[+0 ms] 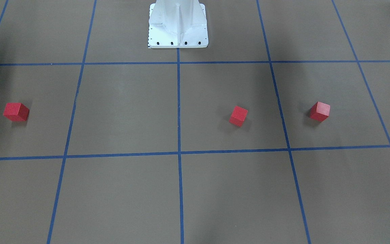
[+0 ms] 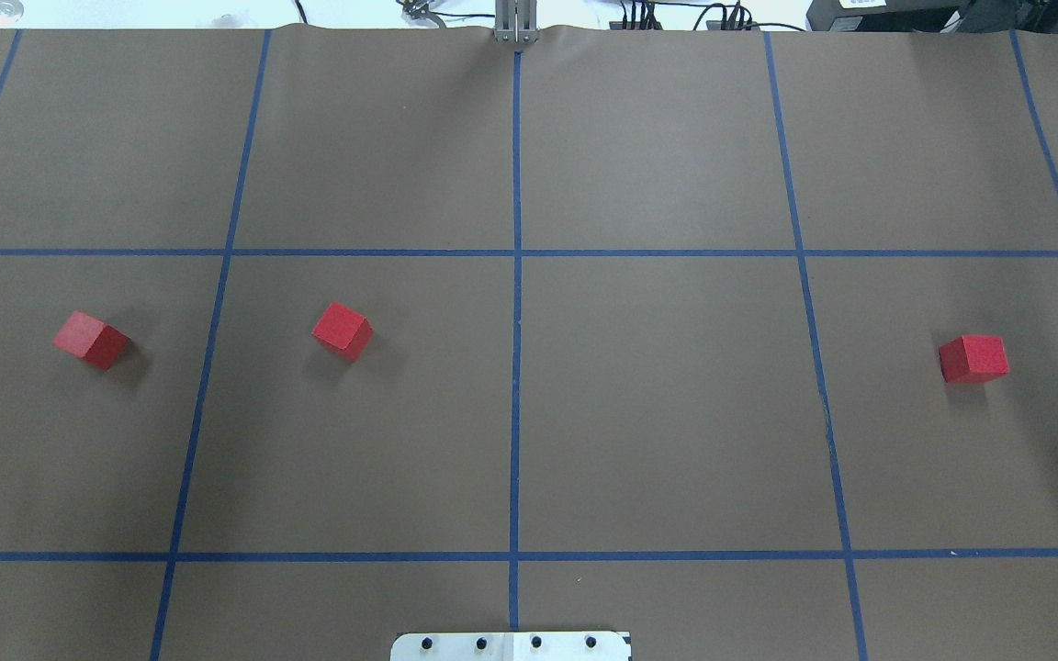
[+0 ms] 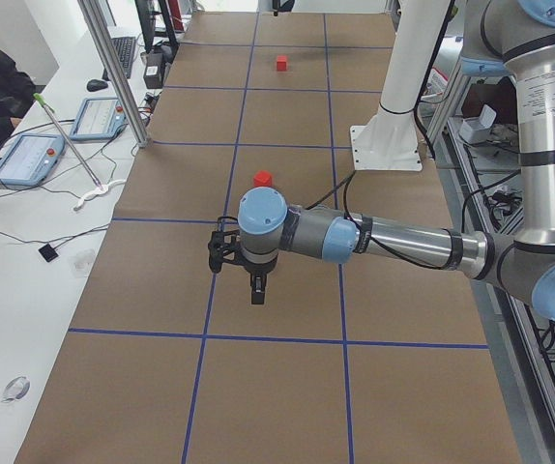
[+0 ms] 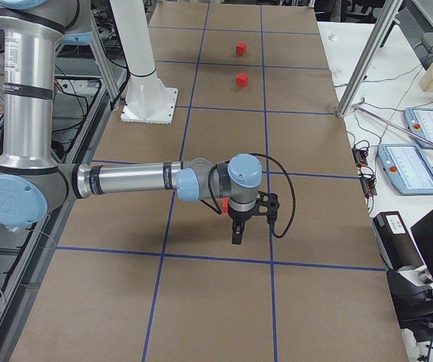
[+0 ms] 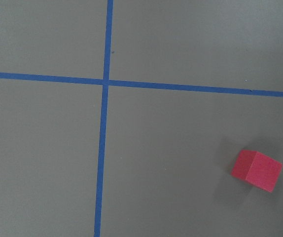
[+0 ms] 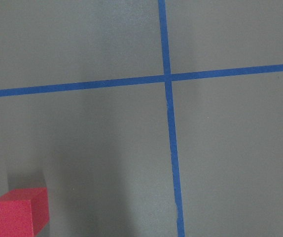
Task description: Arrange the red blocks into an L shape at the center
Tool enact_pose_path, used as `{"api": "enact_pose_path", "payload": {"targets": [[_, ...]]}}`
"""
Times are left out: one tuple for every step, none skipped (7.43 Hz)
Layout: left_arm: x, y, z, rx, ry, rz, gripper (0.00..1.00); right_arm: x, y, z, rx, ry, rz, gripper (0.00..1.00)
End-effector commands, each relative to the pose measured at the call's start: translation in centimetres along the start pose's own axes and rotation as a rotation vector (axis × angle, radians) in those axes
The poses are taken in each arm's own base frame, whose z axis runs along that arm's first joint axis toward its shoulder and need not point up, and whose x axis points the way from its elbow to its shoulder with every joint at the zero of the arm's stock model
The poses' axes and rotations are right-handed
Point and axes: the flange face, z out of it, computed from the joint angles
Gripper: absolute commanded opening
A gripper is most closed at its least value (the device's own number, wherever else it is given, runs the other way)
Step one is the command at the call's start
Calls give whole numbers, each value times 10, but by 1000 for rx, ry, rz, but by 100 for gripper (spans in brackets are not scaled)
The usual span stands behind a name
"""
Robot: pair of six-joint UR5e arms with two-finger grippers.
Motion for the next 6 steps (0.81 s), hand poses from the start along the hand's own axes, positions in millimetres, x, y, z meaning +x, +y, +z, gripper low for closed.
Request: {"api": "enact_pose_path", "payload": {"targets": [[0, 0, 1, -2, 2, -4, 100, -6, -1, -2, -7, -42, 4, 100], [0, 0, 1, -3, 5, -6, 100, -4, 0, 1, -14, -40, 6, 100], [-1, 0, 2, -5, 4, -8, 100, -3, 0, 2, -17, -39, 6, 100], [0, 0, 1, -4, 4, -9, 100, -4, 1, 3, -22, -55, 9, 100], [-1, 0, 2, -5, 6, -10, 100, -9, 2, 4, -35, -90, 7, 100], [-1, 0, 2, -5, 6, -10, 100, -14, 2, 5, -44, -113, 1, 100]]}}
